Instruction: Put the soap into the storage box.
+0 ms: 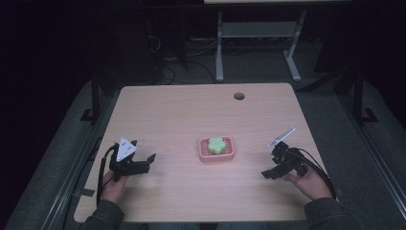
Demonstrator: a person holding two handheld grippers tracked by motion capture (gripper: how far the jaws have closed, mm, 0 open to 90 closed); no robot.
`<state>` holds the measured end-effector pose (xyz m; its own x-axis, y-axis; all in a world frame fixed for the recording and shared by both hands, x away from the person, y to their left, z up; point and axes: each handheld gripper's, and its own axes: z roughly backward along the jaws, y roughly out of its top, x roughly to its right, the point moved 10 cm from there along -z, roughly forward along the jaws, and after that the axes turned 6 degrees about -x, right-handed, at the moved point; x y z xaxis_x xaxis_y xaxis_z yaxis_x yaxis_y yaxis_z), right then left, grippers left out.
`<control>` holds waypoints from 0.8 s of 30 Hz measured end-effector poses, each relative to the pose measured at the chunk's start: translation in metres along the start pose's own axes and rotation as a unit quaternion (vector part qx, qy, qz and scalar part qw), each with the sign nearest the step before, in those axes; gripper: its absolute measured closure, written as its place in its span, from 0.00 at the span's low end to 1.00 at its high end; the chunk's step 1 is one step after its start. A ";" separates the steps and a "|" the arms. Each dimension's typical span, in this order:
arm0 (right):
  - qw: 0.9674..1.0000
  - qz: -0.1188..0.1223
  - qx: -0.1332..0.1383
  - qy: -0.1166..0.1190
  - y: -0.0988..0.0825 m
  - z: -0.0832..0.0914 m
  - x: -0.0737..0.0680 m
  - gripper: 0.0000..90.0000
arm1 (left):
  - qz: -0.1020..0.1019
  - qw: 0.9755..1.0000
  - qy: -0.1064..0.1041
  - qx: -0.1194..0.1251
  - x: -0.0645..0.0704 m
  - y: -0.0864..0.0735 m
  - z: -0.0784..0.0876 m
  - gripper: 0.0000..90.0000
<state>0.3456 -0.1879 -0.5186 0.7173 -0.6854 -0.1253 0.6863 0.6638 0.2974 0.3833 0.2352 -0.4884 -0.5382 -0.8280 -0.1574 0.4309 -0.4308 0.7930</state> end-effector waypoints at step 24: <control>0.999 -0.033 0.019 0.003 -0.037 -0.001 0.004 0.26 | -0.003 1.000 -0.002 -0.003 0.002 -0.001 -0.001 0.16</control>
<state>0.3231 -0.2144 -0.5314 0.6714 -0.7253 -0.1524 0.7272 0.6050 0.3243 0.3826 0.2340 -0.4898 -0.5433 -0.8240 -0.1608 0.4317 -0.4384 0.7883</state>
